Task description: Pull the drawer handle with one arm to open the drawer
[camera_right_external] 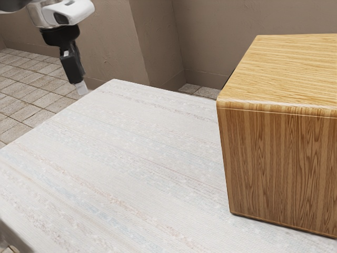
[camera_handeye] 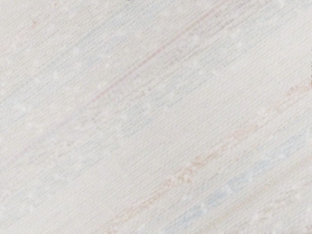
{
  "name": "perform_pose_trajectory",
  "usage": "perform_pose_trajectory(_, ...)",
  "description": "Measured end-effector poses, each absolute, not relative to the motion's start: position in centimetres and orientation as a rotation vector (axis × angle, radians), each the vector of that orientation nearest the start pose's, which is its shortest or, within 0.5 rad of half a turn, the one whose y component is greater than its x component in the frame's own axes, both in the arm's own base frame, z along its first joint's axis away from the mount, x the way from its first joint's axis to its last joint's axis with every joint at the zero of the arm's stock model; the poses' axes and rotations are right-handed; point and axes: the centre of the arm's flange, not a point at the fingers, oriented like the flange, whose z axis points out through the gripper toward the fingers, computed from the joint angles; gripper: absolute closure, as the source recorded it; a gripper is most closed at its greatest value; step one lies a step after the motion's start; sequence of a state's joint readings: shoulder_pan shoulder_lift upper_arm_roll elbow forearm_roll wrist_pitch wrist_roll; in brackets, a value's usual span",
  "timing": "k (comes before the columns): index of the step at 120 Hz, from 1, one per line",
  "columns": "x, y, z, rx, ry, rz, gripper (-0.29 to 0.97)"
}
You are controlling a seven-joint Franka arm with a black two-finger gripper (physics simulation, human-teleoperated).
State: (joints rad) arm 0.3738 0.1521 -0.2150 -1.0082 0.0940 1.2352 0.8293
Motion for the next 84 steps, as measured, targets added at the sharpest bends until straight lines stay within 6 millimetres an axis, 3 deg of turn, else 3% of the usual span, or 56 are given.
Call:
perform_pose_trajectory(50, 52.8, 11.0, 75.9, -2.829, 1.154, -0.030, 0.00)
perform_pose_trajectory(84, 55.4, 12.5, 73.6, -2.470, 1.762, -0.029, 0.00)
